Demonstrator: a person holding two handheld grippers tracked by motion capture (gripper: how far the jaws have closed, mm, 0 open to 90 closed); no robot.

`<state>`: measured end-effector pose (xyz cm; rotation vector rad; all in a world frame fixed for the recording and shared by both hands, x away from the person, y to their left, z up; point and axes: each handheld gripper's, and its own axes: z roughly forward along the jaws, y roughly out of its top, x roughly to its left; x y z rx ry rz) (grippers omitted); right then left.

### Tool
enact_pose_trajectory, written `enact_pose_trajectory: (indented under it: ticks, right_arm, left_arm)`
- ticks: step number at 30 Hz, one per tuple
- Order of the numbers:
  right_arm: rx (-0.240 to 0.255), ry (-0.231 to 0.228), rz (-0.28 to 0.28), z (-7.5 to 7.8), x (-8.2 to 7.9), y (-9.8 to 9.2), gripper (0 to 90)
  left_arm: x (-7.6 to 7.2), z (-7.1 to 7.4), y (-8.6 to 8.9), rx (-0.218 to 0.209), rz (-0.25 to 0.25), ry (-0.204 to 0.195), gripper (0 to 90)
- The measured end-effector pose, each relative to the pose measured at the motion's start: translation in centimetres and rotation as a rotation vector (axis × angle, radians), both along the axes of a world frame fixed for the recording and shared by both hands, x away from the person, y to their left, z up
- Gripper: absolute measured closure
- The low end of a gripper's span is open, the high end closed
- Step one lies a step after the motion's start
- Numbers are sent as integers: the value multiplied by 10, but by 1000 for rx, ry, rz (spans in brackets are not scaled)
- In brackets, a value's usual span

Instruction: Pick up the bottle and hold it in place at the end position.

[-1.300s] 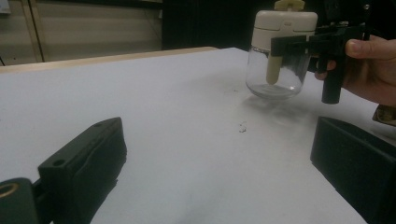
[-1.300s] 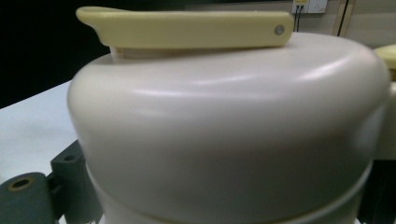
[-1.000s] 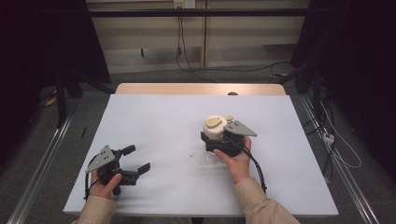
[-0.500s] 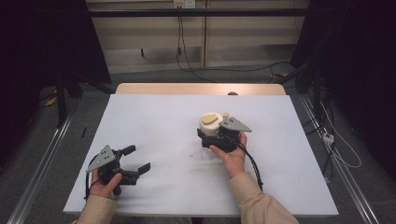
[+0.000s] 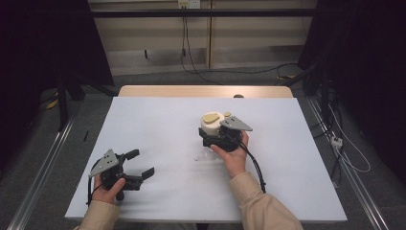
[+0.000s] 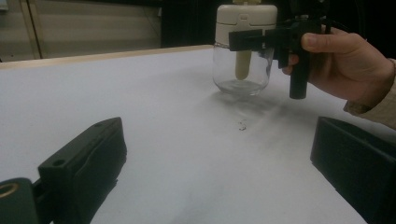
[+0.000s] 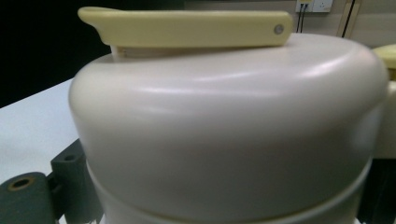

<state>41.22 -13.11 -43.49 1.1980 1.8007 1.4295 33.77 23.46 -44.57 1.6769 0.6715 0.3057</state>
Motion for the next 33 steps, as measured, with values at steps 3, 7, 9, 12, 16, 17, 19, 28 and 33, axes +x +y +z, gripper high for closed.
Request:
enact_pose_trajectory:
  ticks: [3, 7, 9, 12, 16, 17, 19, 28, 33]
  right_arm:
    - [2, -7, -2, 0, 2, 2, 70]
    - [-4, 0, -3, -2, 6, 3, 70]
    - [-3, 3, -8, -3, 9, 4, 70]
    - [-6, 2, -9, -3, 12, 5, 70]
    - [-2, 16, 1, -4, 16, 8, 70]
    - [-4, 19, 4, -4, 17, 9, 70]
    - [-10, 16, 4, -4, 19, 11, 70]
    - [-7, 21, -3, -7, 26, 15, 70]
    - [-4, 27, -7, -10, 29, 16, 70]
  left_arm:
    - [0, 0, 0, -1, 1, 2, 31]
    - [1, 0, 0, 0, 0, 3, 31]
    - [1, 0, 0, 0, -1, 3, 31]
    - [1, 0, 0, 2, -4, 3, 31]
    - [1, 0, 0, 3, -3, 3, 31]
    - [1, 0, 0, 4, -4, 3, 31]
    - [0, 0, 0, 3, -3, 3, 31]
    - [1, -1, 0, 0, -3, 9, 31]
    - [1, -1, 0, 0, -6, 14, 31]
